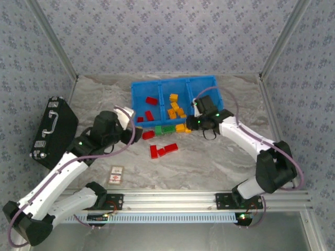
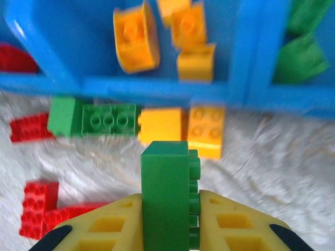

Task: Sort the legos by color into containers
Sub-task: Pick up the lego from the center of the table, then place the lego in the container.

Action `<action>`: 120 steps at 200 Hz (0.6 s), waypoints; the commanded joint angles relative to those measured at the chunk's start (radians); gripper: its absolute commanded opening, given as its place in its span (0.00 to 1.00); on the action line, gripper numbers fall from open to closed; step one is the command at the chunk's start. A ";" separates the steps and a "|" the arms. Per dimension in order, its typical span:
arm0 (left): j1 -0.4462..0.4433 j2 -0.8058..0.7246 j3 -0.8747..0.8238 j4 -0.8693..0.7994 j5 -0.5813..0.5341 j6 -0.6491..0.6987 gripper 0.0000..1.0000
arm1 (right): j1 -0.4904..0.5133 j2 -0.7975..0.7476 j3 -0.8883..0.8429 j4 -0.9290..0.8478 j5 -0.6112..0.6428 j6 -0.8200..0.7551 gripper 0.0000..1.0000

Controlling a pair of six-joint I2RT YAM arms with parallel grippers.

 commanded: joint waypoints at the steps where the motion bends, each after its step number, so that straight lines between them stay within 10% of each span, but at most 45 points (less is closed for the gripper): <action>1: -0.052 -0.003 -0.037 0.048 0.035 0.083 0.77 | -0.077 -0.007 0.059 -0.046 0.006 -0.059 0.26; 120: -0.233 0.435 -0.080 0.411 0.175 0.173 0.77 | -0.248 0.344 0.370 0.026 -0.031 -0.130 0.28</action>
